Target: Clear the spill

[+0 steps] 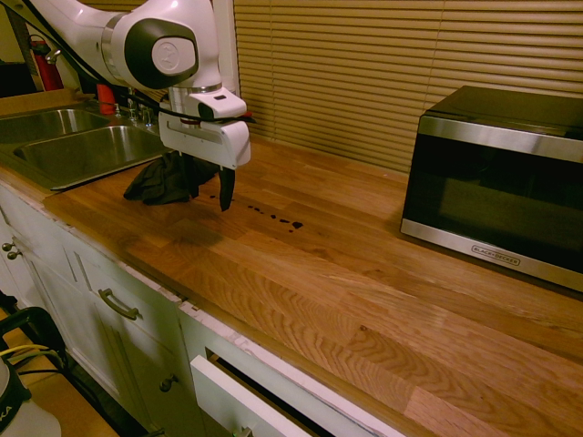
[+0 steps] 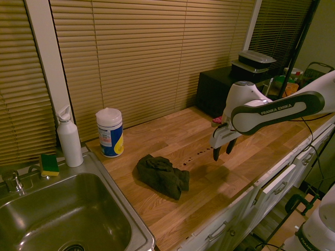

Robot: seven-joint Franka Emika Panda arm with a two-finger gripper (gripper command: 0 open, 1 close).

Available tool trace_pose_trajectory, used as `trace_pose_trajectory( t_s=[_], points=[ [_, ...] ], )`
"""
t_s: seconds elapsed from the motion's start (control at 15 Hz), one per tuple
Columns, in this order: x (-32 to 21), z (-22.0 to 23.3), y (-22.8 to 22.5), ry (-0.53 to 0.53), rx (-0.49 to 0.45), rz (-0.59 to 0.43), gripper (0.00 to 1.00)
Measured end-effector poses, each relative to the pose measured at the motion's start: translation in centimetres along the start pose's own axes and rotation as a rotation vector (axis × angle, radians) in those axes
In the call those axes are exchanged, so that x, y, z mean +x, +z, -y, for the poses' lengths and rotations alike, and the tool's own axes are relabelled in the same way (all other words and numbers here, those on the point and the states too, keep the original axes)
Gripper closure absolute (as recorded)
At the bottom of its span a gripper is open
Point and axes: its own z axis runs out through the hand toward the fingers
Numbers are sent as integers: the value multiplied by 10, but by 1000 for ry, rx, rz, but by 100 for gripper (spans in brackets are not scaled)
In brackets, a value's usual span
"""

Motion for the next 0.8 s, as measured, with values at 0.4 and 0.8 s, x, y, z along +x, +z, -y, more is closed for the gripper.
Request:
trace_pose_trajectory(
  t_s=[0.4,0.8],
  points=[
    [-17,27,-8,-31,51,-47,0],
    [-49,94,-38,-71,136,-93,0]
  ],
)
